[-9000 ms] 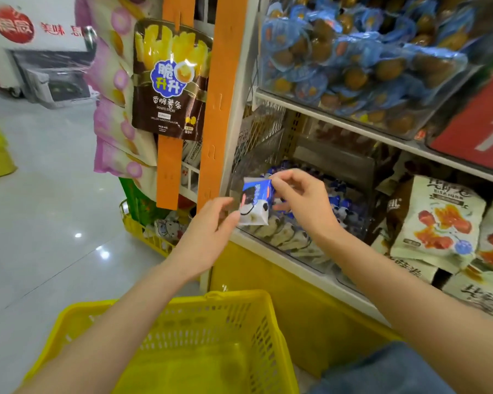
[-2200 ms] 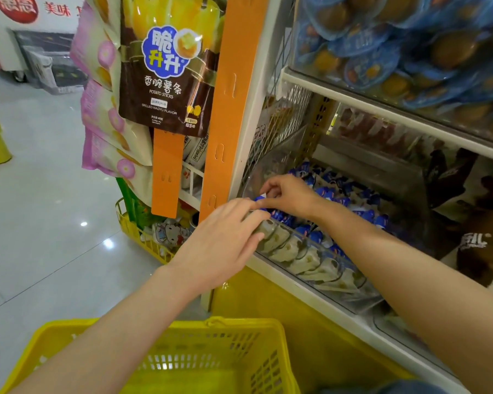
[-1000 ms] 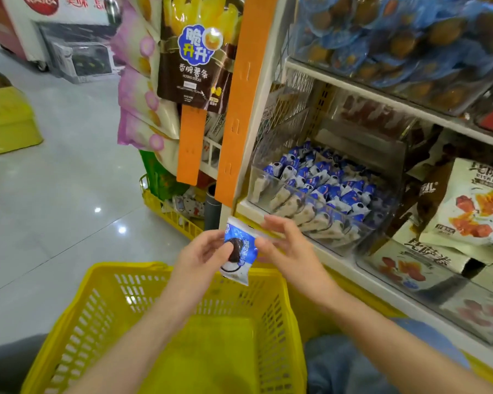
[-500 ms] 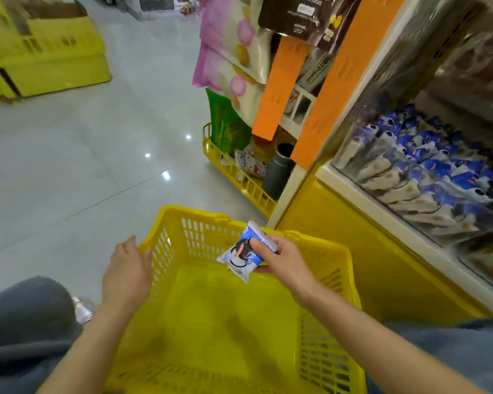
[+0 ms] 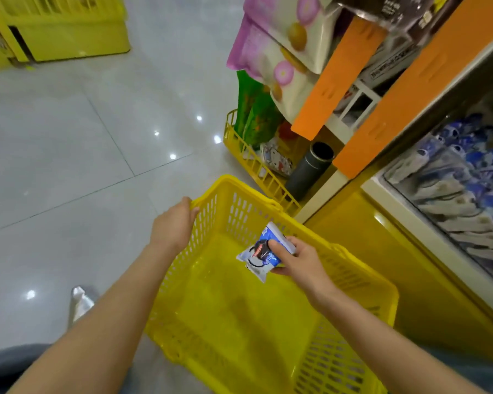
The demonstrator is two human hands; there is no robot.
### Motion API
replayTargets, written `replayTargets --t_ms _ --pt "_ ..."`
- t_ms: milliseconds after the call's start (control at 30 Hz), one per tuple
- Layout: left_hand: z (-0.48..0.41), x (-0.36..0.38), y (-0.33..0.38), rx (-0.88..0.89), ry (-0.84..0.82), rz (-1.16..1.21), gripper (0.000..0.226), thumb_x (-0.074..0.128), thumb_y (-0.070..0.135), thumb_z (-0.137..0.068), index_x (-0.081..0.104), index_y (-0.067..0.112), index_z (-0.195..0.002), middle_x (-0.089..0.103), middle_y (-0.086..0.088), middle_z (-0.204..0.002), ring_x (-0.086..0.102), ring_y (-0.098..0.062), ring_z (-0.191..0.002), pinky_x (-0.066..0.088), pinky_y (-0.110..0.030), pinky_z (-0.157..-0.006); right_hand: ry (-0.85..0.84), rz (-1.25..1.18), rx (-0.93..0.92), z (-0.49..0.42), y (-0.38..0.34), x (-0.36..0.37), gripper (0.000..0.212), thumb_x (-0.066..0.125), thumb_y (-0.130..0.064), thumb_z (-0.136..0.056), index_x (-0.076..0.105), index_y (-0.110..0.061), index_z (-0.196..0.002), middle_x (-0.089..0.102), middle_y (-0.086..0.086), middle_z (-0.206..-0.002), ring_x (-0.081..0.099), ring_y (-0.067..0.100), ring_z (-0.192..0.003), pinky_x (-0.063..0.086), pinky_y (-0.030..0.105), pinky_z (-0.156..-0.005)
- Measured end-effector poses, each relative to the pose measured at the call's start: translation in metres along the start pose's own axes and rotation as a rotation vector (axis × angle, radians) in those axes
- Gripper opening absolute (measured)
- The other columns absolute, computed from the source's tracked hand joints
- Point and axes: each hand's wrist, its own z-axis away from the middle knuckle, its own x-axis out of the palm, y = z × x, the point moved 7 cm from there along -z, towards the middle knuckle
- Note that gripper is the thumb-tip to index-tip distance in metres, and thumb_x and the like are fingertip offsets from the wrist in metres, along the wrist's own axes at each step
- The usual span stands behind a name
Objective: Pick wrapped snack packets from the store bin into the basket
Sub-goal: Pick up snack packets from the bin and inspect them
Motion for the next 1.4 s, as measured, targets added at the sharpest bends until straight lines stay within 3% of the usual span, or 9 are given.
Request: replayTargets --t_ms 100,267,467,567,700,933,1033,1267,1400 --pt "-0.015 0.0 0.022 -0.004 -0.023 0.04 0.033 0.036 0.03 -0.099 0.048 0.005 -0.117 0.058 -0.019 -0.115 0.054 -0.036 -0.107 0.041 -0.042 -0.082 0.013 0.016 -0.01 -0.007 -0.008 -0.007 0.007 0.054 -0.012 -0.091 0.057 -0.006 -0.093 0.063 0.006 -0.081 0.063 -0.001 -0.059 0.05 0.013 -0.051" --pt "0.004 -0.028 0.075 0.163 0.187 0.176 0.029 0.043 0.018 -0.096 0.052 0.007 -0.122 0.056 -0.016 -0.118 0.051 -0.034 -0.109 0.036 -0.043 -0.09 0.071 0.026 -0.07 -0.005 -0.031 -0.022 0.014 0.051 -0.015 -0.094 0.051 -0.003 -0.102 0.061 0.008 -0.085 0.062 -0.001 -0.058 0.049 0.013 -0.049" --pt "0.067 -0.027 0.165 0.179 -0.359 0.924 0.015 0.048 0.022 -0.096 0.058 0.015 -0.088 0.062 -0.003 -0.081 0.055 -0.012 -0.074 0.046 -0.027 -0.071 0.078 0.215 -0.246 0.018 -0.063 -0.045 0.014 0.055 -0.017 -0.091 0.047 -0.02 -0.08 0.059 0.007 -0.083 0.06 0.005 -0.064 0.05 0.017 -0.05" --pt "0.091 -0.039 0.185 0.289 -0.356 0.901 0.003 0.058 0.014 -0.09 0.058 0.011 -0.091 0.063 -0.011 -0.083 0.059 -0.021 -0.075 0.051 -0.039 -0.069 -0.007 0.271 -0.325 0.039 -0.074 -0.054 0.015 0.062 -0.012 -0.086 0.051 -0.019 -0.079 0.059 0.004 -0.077 0.059 0.008 -0.065 0.048 0.019 -0.054" --pt "0.11 -0.053 0.198 0.366 -0.361 0.857 0.016 0.062 0.008 -0.087 0.052 0.018 -0.079 0.059 -0.011 -0.082 0.059 -0.024 -0.079 0.05 -0.046 -0.074 -0.036 0.165 -0.314 0.064 -0.074 -0.068 0.012 0.061 -0.004 -0.084 0.055 -0.014 -0.081 0.058 0.001 -0.077 0.058 0.001 -0.058 0.05 0.014 -0.054" --pt "0.114 -0.061 0.214 0.331 -0.4 0.825 0.013 0.059 0.009 -0.089 0.052 0.017 -0.08 0.065 -0.013 -0.085 0.063 -0.028 -0.078 0.052 -0.044 -0.068 -0.018 0.095 -0.302 0.081 -0.095 -0.091 0.014 0.06 -0.009 -0.087 0.061 -0.012 -0.073 0.062 0.006 -0.069 0.057 -0.002 -0.053 0.046 0.01 -0.05" --pt "0.116 -0.057 0.223 0.293 -0.444 0.899 0.008 0.058 0.013 -0.089 0.057 0.014 -0.081 0.067 -0.007 -0.079 0.064 -0.018 -0.074 0.056 -0.04 -0.068 -0.012 0.219 -0.356 0.078 -0.102 -0.1 0.014 0.062 -0.011 -0.085 0.063 -0.014 -0.072 0.062 0.009 -0.07 0.053 0.008 -0.058 0.042 0.012 -0.051" --pt "0.108 -0.032 0.245 0.186 -0.4 0.946 0.026 0.054 0.009 -0.091 0.05 0.013 -0.066 0.054 -0.008 -0.067 0.053 -0.014 -0.063 0.052 -0.03 -0.056 0.09 0.486 -0.463 0.07 -0.097 -0.125 0.018 0.067 -0.019 -0.082 0.062 -0.03 -0.069 0.061 -0.013 -0.069 0.056 0.003 -0.068 0.048 0.028 -0.065" --pt "0.105 -0.015 0.255 0.064 -0.454 1.036 0.029 0.049 0.01 -0.094 0.046 0.012 -0.065 0.053 0.0 -0.063 0.054 -0.005 -0.052 0.05 -0.021 -0.047 0.224 0.789 -0.666 0.077 -0.105 -0.13 0.009 0.064 -0.025 -0.085 0.065 -0.017 -0.081 0.058 -0.004 -0.082 0.055 0.006 -0.077 0.047 0.025 -0.068"
